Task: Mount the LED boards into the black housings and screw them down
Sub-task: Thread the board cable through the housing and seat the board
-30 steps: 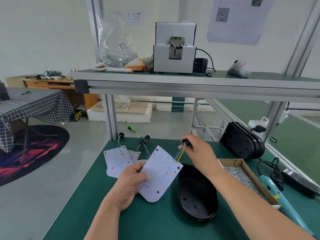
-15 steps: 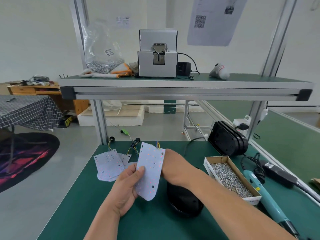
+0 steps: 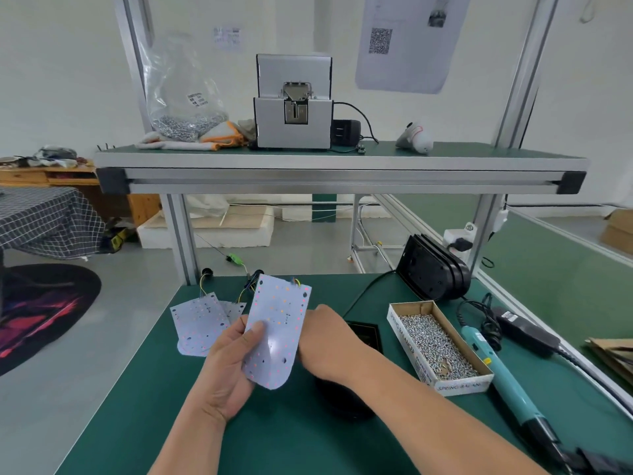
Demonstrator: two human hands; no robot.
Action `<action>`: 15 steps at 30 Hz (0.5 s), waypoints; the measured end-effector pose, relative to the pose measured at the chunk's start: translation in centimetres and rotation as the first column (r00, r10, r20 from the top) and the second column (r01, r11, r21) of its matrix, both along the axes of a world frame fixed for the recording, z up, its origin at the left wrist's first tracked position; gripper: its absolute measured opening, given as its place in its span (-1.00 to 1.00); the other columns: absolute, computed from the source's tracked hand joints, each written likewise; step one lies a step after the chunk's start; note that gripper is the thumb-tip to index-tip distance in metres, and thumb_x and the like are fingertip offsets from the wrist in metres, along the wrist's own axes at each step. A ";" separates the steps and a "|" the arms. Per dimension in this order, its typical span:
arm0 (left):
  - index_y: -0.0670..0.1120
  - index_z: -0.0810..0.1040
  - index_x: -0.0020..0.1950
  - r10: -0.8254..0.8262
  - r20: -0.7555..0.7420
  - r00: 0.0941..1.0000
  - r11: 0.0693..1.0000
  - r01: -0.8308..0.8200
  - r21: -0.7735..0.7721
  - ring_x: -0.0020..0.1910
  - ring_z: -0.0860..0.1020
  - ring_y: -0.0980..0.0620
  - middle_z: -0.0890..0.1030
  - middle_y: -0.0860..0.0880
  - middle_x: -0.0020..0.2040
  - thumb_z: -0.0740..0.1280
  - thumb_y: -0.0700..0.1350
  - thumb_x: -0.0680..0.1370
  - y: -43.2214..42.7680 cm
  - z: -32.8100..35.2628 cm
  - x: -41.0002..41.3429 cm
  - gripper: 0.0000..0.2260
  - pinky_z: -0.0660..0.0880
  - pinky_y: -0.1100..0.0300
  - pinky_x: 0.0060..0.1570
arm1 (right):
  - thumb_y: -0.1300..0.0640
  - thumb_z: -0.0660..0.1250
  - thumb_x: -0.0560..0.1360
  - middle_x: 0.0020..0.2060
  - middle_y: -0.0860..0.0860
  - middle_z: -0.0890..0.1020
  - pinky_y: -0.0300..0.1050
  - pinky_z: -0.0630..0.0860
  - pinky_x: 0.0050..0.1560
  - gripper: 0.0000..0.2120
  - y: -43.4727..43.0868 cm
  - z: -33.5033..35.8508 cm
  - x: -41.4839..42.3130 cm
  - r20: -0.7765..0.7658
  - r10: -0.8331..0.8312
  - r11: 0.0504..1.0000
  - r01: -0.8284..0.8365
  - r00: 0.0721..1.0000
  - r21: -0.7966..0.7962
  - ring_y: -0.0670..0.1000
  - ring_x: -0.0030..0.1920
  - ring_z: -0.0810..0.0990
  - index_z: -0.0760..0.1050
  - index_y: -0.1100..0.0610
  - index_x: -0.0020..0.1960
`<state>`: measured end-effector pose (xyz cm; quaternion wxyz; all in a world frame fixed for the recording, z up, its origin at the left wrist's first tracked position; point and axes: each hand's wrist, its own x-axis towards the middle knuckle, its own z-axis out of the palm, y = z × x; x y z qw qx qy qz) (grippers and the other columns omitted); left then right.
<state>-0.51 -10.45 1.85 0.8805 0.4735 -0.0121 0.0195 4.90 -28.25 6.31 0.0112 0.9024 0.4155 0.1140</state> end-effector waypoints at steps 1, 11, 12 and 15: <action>-0.30 0.51 0.41 0.017 0.005 1.000 1.000 -0.017 -0.013 0.16 0.68 -0.22 0.64 -0.30 0.33 0.34 -0.12 0.64 0.1 0.0 0.0 -0.61 0.65 -0.18 0.14 | 0.27 0.24 0.54 -0.39 0.01 0.31 0.01 0.23 -0.20 -0.85 0.0 -0.1 0.0 -0.016 -0.015 0.997 0.017 1.000 0.074 0.12 -0.35 0.30 0.34 0.10 -0.16; -0.23 0.71 0.06 0.120 0.035 0.992 0.949 -0.104 -0.297 -0.03 0.72 -0.15 0.68 -0.23 -0.08 0.31 -0.07 0.66 1.0 0.5 0.5 -0.73 0.68 -0.09 0.09 | 0.18 0.31 0.62 -0.04 0.04 0.63 0.10 0.50 0.15 -0.79 -5.7 -1.7 2.2 0.019 -0.236 0.913 0.215 0.972 0.347 0.17 0.12 0.48 0.67 0.09 0.18; -0.20 0.74 0.02 0.122 0.035 0.992 0.943 -0.105 -0.317 -0.08 0.72 -0.11 0.68 -0.19 -0.11 0.31 -0.08 0.65 1.0 0.7 0.5 -0.73 0.69 -0.07 0.07 | 0.18 0.32 0.61 -0.03 0.04 0.62 0.07 0.49 0.19 -0.80 -6.6 -1.8 2.7 0.023 -0.276 0.896 0.249 0.961 0.369 0.16 0.14 0.46 0.69 0.09 0.14; -0.19 0.75 -0.08 0.109 0.011 0.994 0.921 -0.097 -0.377 -0.20 0.68 -0.01 0.63 -0.15 -0.11 0.31 -0.09 0.63 1.1 1.0 0.6 -0.73 0.70 0.08 -0.05 | 0.15 0.33 0.61 0.07 0.03 0.58 0.01 0.47 0.27 -0.81 -9.4 -1.8 4.0 -0.051 -0.409 0.829 0.395 0.911 0.397 0.15 0.21 0.42 0.69 0.07 0.15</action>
